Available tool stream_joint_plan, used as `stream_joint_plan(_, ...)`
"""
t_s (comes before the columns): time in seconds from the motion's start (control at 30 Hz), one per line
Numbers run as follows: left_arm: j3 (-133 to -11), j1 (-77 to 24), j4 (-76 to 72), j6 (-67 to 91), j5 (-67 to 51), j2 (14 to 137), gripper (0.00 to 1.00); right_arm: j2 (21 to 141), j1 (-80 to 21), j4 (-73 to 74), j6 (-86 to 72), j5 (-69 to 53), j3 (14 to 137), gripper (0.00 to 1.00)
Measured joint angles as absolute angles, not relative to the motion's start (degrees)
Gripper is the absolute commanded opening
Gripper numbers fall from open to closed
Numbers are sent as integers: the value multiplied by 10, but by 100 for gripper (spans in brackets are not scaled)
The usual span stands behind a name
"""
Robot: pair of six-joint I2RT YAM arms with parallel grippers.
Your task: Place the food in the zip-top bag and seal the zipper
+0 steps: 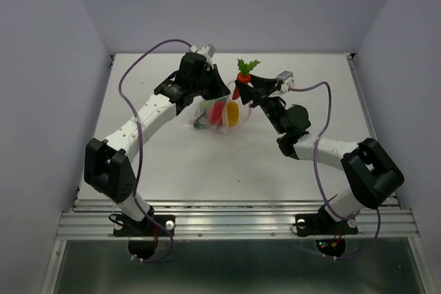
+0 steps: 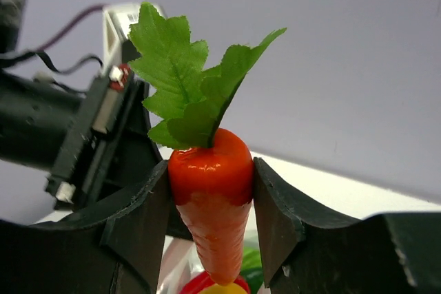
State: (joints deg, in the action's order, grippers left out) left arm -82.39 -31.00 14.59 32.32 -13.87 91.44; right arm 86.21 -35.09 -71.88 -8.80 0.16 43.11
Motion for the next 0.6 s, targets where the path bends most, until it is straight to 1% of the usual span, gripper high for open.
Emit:
stream_joint_plan(0.27, -831, -306, 153, 327, -137, 914, 0, 927, -365, -727, -58, 37, 422, 39)
stream_joint_plan(0.6, -834, -303, 159, 329, -137, 914, 0, 1006, -366, -727, -54, 85, 427, 40)
